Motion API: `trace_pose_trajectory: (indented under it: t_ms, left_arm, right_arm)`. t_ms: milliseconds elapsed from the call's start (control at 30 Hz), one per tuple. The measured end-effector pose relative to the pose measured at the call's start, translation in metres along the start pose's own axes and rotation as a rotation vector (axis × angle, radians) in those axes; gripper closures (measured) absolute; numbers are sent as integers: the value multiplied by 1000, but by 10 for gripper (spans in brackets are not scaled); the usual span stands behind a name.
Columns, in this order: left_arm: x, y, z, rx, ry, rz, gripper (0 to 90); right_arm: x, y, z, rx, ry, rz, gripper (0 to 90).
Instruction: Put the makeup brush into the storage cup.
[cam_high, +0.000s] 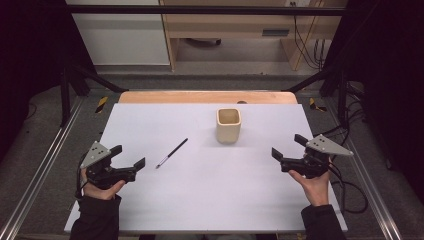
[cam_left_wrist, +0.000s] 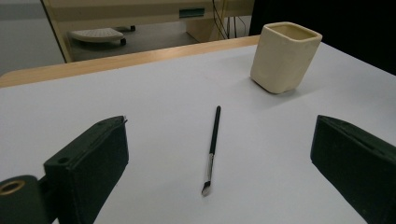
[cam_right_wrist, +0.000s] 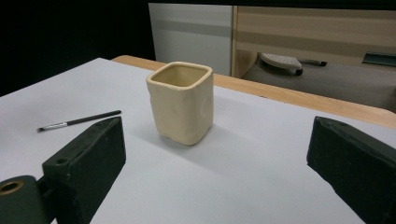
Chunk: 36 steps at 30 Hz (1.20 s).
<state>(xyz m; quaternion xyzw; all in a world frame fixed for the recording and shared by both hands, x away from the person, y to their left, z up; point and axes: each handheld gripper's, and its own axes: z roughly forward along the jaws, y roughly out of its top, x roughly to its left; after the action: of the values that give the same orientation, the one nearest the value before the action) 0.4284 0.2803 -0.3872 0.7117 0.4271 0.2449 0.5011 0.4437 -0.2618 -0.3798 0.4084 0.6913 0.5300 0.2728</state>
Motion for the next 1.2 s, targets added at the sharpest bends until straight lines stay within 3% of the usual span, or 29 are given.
trace_pose_trajectory:
  t_ms: [633, 1200]
  left_arm:
    - [-3, 6, 10, 37, -14, 7, 39]
    - [-8, 22, 28, 72, -38, 48, 43]
  right_arm:
    - [3, -4, 3, 31, 8, -6, 43]
    - [5, -5, 6, 46, 2, -16, 42]
